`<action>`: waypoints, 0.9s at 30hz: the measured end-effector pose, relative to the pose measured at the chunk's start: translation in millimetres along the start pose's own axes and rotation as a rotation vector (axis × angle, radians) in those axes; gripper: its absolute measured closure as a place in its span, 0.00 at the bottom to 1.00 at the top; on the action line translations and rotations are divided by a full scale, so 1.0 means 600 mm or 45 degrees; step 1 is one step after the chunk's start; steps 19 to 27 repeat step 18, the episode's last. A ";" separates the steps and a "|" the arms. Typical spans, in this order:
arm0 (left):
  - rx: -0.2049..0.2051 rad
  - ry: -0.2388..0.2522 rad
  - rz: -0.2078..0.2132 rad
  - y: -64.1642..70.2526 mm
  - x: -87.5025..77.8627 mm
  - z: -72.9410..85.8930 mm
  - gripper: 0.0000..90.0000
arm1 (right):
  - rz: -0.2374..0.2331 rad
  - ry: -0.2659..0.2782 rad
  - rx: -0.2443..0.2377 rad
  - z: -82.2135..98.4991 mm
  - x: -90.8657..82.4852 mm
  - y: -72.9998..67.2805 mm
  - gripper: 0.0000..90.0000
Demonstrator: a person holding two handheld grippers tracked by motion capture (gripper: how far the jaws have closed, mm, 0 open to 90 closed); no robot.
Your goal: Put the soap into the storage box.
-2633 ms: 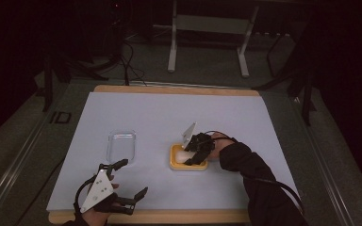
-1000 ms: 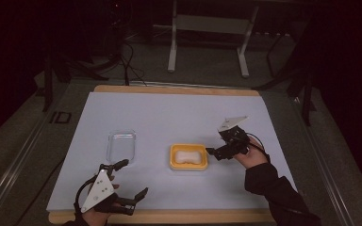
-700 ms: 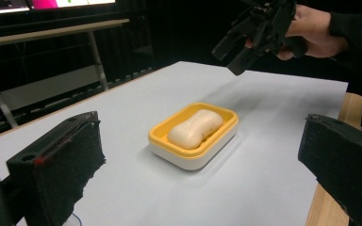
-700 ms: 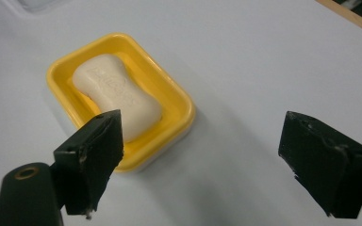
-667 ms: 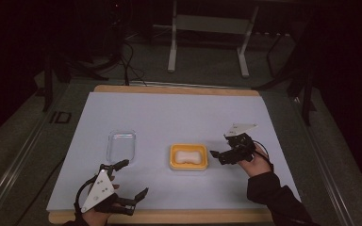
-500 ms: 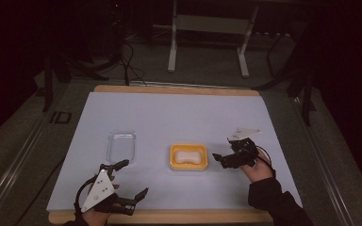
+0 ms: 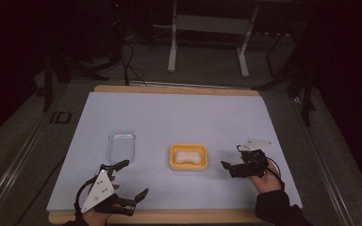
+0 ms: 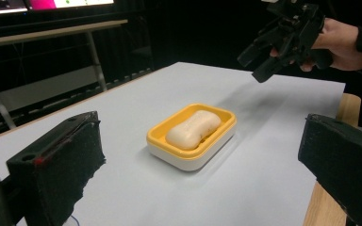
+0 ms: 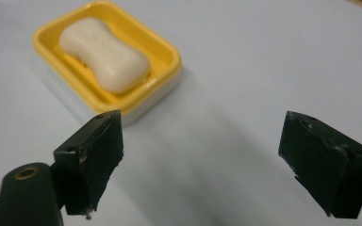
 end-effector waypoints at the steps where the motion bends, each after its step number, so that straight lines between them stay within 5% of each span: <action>1: 0.000 0.000 0.001 0.000 0.000 0.000 0.01 | 0.009 -0.003 0.000 0.003 -0.002 0.001 0.16; 27: 0.002 -0.008 0.007 0.002 0.001 0.000 0.01 | 0.014 0.001 0.024 0.021 -0.006 0.009 0.16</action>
Point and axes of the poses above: each handheld gripper's, and its own axes: x roughly forward along the jaws, z roughly out of its underside, y roughly to its right, the point moved 7 cm from there along x, roughly forward along the jaws, and after that the axes turned 3 degrees about -z, right-handed, at the moved point
